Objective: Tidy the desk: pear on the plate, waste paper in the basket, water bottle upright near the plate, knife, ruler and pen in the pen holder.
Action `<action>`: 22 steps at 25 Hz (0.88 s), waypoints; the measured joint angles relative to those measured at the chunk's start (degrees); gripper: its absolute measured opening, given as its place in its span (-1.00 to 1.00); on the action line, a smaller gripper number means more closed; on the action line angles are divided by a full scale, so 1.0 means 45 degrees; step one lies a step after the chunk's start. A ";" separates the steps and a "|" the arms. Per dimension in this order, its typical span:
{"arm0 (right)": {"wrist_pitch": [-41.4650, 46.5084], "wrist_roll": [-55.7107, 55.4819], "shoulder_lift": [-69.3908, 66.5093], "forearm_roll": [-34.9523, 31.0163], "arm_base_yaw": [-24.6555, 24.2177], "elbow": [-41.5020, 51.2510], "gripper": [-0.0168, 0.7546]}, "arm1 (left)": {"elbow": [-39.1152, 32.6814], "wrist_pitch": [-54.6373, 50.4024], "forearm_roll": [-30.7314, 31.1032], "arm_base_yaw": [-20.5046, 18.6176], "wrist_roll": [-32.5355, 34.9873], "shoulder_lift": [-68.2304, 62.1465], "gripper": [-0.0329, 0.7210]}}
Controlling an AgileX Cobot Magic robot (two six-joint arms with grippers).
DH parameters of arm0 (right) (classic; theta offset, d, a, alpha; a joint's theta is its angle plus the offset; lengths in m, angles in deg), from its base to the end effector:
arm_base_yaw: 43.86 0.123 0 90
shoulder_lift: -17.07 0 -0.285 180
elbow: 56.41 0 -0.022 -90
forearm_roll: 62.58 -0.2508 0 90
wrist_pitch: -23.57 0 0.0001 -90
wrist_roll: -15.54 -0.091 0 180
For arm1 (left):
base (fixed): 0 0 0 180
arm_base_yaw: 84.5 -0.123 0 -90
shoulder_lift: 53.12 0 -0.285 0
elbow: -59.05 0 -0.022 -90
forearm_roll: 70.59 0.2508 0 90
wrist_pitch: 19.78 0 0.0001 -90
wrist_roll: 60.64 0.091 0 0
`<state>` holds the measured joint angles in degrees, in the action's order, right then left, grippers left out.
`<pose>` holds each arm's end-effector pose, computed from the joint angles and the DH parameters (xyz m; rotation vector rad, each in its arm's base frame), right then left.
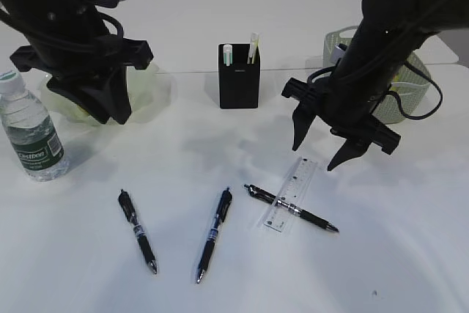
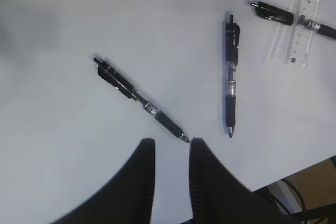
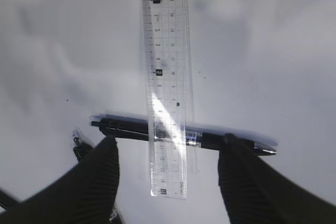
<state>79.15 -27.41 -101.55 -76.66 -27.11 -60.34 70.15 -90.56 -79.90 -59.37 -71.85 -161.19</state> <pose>0.3680 0.1298 0.2007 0.8780 2.9455 0.4168 0.3194 -0.1652 0.2975 0.3052 2.9553 -0.3245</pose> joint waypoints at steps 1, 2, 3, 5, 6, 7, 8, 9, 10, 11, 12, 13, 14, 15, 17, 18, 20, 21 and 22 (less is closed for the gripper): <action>-0.0050 0.0000 -0.0068 0.0004 0.0000 0.0000 0.27 | 0.0000 0.0000 0.0065 0.0000 0.0000 0.0000 -0.51; -0.0107 0.0000 -0.0129 0.0004 0.0000 0.0000 0.27 | 0.0000 0.0000 0.0100 0.0000 0.0000 0.0000 -0.51; -0.0157 0.0000 -0.0182 -0.0013 0.0000 0.0000 0.27 | 0.0000 0.0000 0.0132 0.0000 0.0000 0.0000 -0.51; -0.0278 -0.0028 -0.0307 -0.0013 0.0000 0.0000 0.27 | 0.0000 0.0000 0.0164 0.0000 0.0000 0.0000 -0.51; -0.0369 -0.0028 -0.0331 -0.0047 0.0000 0.0000 0.27 | 0.0000 0.0000 0.0181 0.0000 0.0000 0.0000 -0.51; -0.0441 -0.0028 -0.0331 -0.0141 0.0000 0.0000 0.27 | 0.0000 0.0000 0.0221 0.0000 0.0000 0.0000 -0.51; -0.0496 -0.0028 -0.0331 -0.0181 0.0000 0.0000 0.27 | 0.0000 0.0000 0.0318 0.0000 0.0000 0.0000 -0.51; -0.0545 -0.0028 -0.0331 -0.0240 0.0000 0.0000 0.27 | 0.0000 0.0000 0.0454 0.0000 0.0000 0.0000 -0.51; -0.0601 -0.0028 -0.0343 -0.0297 0.0000 0.0000 0.27 | 0.0000 0.0000 0.0615 0.0000 0.0000 0.0000 -0.51; -0.0684 -0.0028 -0.0343 -0.0341 0.0000 0.0000 0.27 | 0.0000 0.0000 0.0831 0.0000 0.0000 0.0000 -0.51; -0.0784 -0.0028 -0.0343 -0.0348 0.0000 0.0000 0.27 | 0.0000 0.0000 0.1085 0.0000 0.0000 0.0000 -0.51; -0.0874 -0.0028 -0.0343 -0.0373 0.0000 0.0000 0.27 | 0.0000 0.0000 0.1306 0.0000 0.0000 0.0000 -0.51; -0.0938 -0.0028 -0.0343 -0.0396 0.0000 0.0000 0.27 | 0.0000 0.0000 0.1427 0.0000 0.0000 0.0000 -0.51; -0.0966 -0.0028 -0.0343 -0.0418 0.0000 0.0000 0.27 | 0.0000 0.0000 0.1552 0.0000 0.0000 0.0000 -0.50; -0.0991 -0.0028 -0.0343 -0.0418 0.0000 0.0000 0.27 | 0.0000 0.0000 0.1884 0.0000 0.0020 0.0000 -0.50; -0.0991 -0.0028 -0.0343 -0.0418 0.0000 0.0000 0.27 | 0.0000 0.0000 0.2068 0.0000 0.0020 0.0018 -0.50; -0.0991 -0.0028 -0.0343 -0.0449 0.0000 0.0000 0.27 | 0.0000 0.0000 0.2682 0.0000 0.0020 0.0052 -0.50; -0.0991 -0.0028 -0.0362 -0.0504 0.0000 0.0000 0.27 | 0.0000 0.0000 0.2851 0.0000 0.0020 0.0087 -0.50; -0.0991 -0.0028 -0.0420 -0.0565 0.0000 0.0000 0.27 | 0.0000 0.0000 0.2970 0.0000 0.0020 0.0097 -0.50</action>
<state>74.69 -27.53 -103.44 -79.20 -27.11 -60.34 70.15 -90.56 -66.53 -59.37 -71.76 -160.75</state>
